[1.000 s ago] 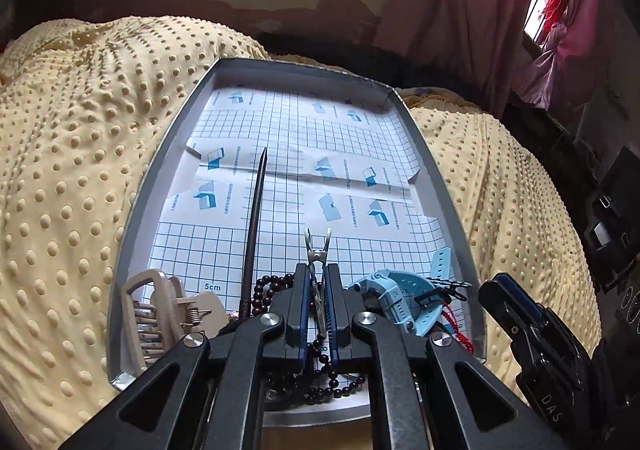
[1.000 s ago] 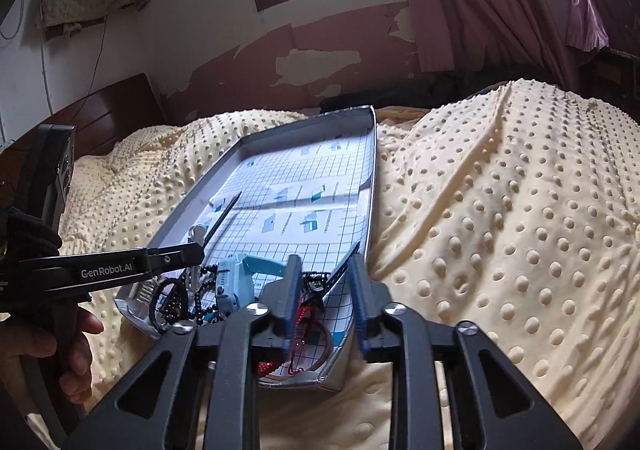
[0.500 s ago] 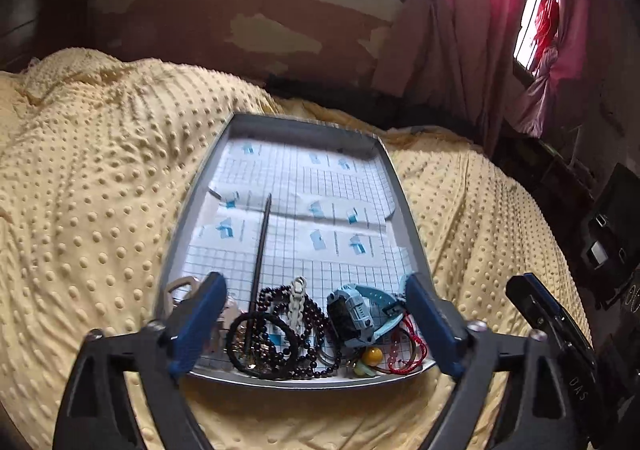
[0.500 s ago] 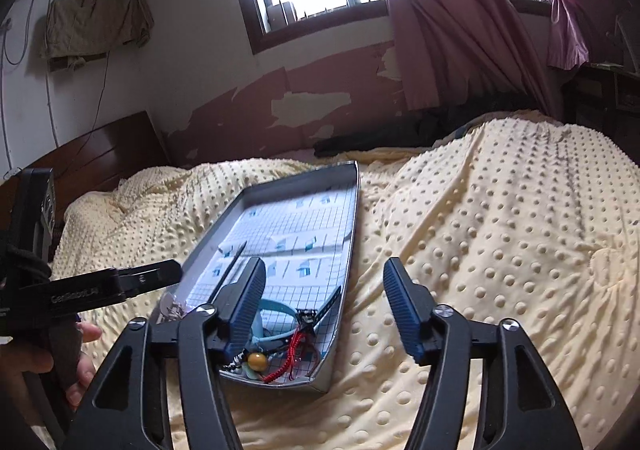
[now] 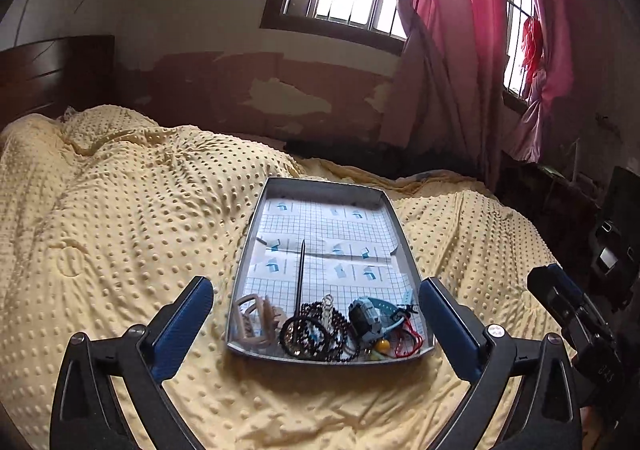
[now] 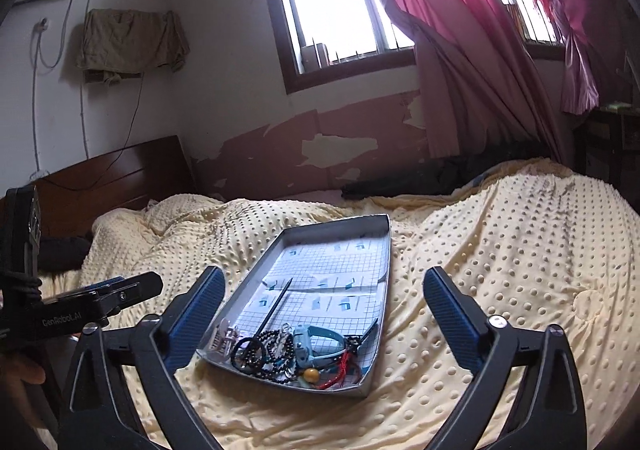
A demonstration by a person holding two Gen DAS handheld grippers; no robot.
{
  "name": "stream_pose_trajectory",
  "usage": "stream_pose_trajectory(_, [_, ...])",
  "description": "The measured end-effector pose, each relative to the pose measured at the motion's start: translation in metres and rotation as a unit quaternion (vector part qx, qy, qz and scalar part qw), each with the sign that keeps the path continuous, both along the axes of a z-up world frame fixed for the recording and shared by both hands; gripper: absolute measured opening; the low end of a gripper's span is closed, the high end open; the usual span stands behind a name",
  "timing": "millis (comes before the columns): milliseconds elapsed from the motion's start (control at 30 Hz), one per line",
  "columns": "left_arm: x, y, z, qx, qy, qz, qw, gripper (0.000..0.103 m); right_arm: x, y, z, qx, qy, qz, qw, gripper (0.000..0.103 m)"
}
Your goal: Organize jewelry
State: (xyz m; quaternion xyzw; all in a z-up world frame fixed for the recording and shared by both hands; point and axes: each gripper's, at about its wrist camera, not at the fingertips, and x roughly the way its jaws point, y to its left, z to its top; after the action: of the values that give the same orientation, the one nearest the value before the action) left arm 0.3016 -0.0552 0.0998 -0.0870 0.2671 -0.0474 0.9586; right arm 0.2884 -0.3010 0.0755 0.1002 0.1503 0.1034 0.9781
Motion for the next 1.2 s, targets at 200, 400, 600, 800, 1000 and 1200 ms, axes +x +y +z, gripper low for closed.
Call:
stream_pose_trajectory(200, [-0.043, 0.011, 0.01, -0.001, -0.041, 0.006, 0.9991, 0.103, -0.034, 0.006, 0.01, -0.013, -0.012, 0.003, 1.0, 0.101])
stream_pose_trajectory(400, [-0.088, 0.008, 0.016, 0.014, -0.078, -0.008, 0.9968, 0.103, -0.071, 0.017, 0.017, -0.032, -0.022, 0.017, 0.999, 0.102])
stream_pose_trajectory(600, [-0.126, 0.014, 0.015, 0.01, -0.104, -0.005, 0.9945, 0.103, -0.111, 0.025, 0.02, -0.039, -0.048, 0.018, 0.998, 0.102])
stream_pose_trajectory(800, [-0.16, 0.023, 0.009, 0.014, -0.124, 0.0, 0.9922, 0.103, -0.142, 0.028, 0.016, -0.038, -0.066, 0.015, 0.997, 0.102])
stream_pose_trajectory(1000, [-0.194, 0.024, -0.001, 0.033, -0.135, -0.006, 0.9902, 0.103, -0.175, 0.034, 0.005, -0.032, -0.068, 0.012, 0.997, 0.102])
stream_pose_trajectory(1200, [-0.223, 0.029, -0.019, 0.028, -0.133, -0.014, 0.9906, 0.103, -0.203, 0.036, -0.013, -0.031, -0.069, 0.002, 0.997, 0.102])
